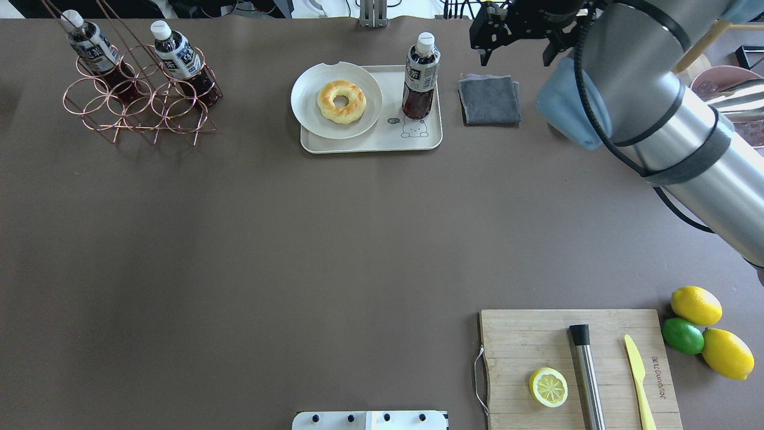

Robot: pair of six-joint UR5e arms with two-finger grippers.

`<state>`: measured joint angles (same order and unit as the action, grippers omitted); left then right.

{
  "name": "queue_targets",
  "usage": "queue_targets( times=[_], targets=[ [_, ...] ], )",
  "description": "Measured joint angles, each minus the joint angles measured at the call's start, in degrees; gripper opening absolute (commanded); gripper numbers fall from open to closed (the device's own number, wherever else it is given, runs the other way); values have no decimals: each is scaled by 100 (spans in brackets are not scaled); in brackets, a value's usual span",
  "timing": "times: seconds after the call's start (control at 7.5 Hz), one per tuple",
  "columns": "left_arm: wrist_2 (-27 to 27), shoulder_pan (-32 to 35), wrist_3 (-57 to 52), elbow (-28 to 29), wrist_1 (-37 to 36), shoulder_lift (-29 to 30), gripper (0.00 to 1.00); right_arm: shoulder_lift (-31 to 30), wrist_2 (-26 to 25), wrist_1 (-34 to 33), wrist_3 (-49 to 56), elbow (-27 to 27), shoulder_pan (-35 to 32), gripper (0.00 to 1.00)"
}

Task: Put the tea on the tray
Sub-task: 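Open the right gripper and raise it away from the tray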

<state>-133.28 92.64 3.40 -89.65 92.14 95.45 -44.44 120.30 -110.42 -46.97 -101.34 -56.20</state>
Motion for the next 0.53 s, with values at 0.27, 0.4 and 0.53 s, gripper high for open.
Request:
queue_targets(
  times=[0.27, 0.4, 0.53],
  targets=[
    [-12, 0, -4, 0, 1, -20, 97, -640, -9, -351, 539, -358, -218, 100],
    [-14, 0, -6, 0, 4, -29, 97, -1085, -11, -422, 1213, -383, -396, 100],
    [-19, 0, -6, 0, 8, -37, 97, -1609, -10, -427, 2076, -364, -697, 100]
  ],
)
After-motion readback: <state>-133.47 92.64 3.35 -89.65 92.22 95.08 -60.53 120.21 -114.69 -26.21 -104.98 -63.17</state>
